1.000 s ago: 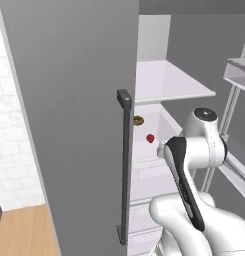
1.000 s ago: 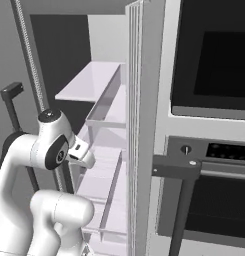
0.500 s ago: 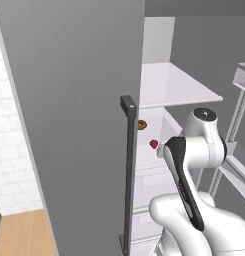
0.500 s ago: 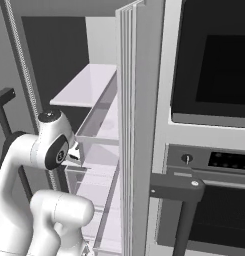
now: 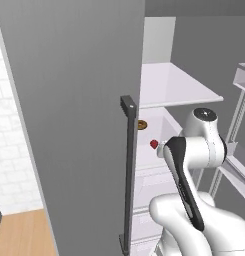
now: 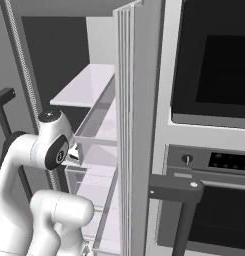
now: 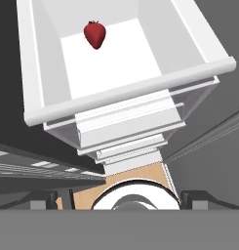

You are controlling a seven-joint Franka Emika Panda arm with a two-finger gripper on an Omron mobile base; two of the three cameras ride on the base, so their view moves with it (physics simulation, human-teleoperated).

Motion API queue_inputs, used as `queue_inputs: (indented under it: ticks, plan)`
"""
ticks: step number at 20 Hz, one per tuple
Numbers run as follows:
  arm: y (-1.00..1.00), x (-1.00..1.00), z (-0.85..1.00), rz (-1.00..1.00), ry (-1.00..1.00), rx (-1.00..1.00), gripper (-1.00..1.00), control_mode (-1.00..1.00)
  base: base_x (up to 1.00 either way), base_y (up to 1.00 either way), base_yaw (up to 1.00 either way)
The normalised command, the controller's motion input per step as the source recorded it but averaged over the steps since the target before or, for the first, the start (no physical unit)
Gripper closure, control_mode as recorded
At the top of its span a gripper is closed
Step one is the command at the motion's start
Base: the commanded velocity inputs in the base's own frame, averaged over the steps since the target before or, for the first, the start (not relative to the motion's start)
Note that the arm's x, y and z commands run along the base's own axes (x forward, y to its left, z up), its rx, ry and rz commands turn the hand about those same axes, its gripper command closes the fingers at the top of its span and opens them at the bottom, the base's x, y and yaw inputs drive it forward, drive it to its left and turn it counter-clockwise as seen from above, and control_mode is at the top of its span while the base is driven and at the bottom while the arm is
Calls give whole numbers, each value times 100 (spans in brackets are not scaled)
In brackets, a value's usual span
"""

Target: Take the strawberry from the fridge and place it on top of the pancake, located on the dining counter.

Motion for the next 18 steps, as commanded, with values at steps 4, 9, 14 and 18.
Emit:
queue_inputs:
  ticks: [4,9,14,18]
  plan:
    - [0,11,0,1,-1,0,-100,-100,31,0,0]
    - [0,79,0,8,-6,0,-100,-100,0,0,0]
    - [-5,89,-12,0,-8,0,-100,-100,0,0,0]
    - [-2,75,-39,4,-14,-1,-100,-100,0,0,0]
